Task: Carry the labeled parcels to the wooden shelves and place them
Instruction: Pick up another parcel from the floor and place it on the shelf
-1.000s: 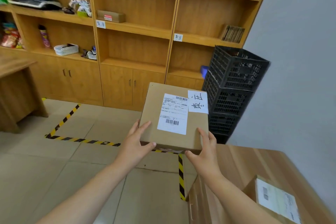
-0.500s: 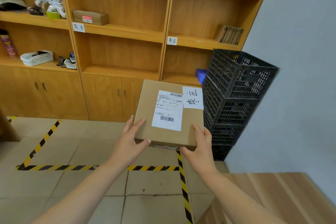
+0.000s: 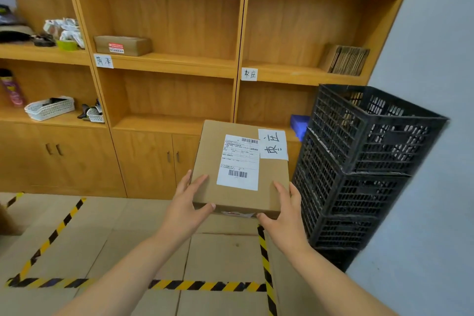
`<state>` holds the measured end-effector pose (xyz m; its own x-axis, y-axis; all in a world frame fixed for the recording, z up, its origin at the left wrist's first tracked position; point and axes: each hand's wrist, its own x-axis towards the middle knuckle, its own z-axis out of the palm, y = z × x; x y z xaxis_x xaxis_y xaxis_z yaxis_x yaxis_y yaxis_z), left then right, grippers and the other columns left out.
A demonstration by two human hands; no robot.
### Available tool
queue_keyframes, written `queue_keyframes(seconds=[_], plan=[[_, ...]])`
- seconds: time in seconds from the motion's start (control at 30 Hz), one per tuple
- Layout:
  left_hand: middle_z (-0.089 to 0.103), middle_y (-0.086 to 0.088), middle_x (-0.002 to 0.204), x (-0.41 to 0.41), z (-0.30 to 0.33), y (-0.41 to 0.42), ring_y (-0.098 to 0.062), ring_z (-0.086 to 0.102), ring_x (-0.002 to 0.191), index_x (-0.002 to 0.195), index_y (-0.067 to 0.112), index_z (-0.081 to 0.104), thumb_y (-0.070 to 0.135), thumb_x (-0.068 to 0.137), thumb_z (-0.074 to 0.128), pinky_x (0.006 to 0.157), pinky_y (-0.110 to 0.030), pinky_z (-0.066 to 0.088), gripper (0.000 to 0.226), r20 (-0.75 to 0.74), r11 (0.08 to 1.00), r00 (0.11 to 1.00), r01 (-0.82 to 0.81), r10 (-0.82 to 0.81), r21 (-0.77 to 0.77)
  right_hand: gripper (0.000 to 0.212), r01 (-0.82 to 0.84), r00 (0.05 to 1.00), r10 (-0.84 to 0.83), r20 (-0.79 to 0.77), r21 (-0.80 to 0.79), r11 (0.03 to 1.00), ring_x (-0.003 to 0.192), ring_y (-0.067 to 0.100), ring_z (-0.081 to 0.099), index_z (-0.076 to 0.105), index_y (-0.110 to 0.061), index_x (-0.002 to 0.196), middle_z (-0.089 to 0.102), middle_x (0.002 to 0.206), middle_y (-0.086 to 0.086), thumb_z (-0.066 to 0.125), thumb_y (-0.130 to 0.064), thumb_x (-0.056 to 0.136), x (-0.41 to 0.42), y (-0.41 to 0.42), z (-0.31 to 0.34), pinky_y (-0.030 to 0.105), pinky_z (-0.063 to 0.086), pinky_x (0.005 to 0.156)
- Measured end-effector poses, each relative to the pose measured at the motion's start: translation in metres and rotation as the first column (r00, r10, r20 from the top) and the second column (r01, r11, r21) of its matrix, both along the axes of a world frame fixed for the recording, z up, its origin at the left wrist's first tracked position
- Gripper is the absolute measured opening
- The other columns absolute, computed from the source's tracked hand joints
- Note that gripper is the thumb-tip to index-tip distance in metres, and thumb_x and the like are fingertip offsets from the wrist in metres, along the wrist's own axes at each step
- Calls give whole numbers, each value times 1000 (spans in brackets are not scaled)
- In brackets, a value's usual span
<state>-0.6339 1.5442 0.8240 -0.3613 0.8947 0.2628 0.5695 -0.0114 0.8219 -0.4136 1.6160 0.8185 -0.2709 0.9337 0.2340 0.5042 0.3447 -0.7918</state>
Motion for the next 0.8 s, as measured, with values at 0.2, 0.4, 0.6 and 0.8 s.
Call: queue_keyframes(seconds=[0.2,0.4,0.6,0.8], plan=[[17,7,155,2,9,102,-9,31,133,134,37,42,23,77,71,97,-28,41,66,16,998,998,-57,57,6,82,-21,1000,20,9,16,1000,142,15,15,26,-34,142,5,154,-4,73,-20,77,-3,110,9,36,24,116],[18,8,154,0,8,179,-13,34,132,133,37,43,21,76,71,94,-28,42,65,26,998,998,-62,62,-12,82,-18,1000,17,-11,-5,1000,143,15,15,26,-37,142,7,153,-5,73,-20,76,-6,188,4,41,28,115],[17,6,155,-9,4,263,-12,36,129,134,34,43,20,77,71,90,-22,40,65,13,1000,1000,-18,18,-16,82,22,1000,-23,-12,-13,1000,142,13,16,27,-35,142,5,154,-7,73,-17,77,-12,260,0,37,27,116],[19,4,154,-31,4,359,-14,34,131,133,34,43,21,77,71,94,-23,40,65,34,999,999,38,-38,13,81,80,996,-81,35,21,997,142,15,17,26,-35,142,5,154,-7,72,-20,77,-28,346,7,38,29,114]])
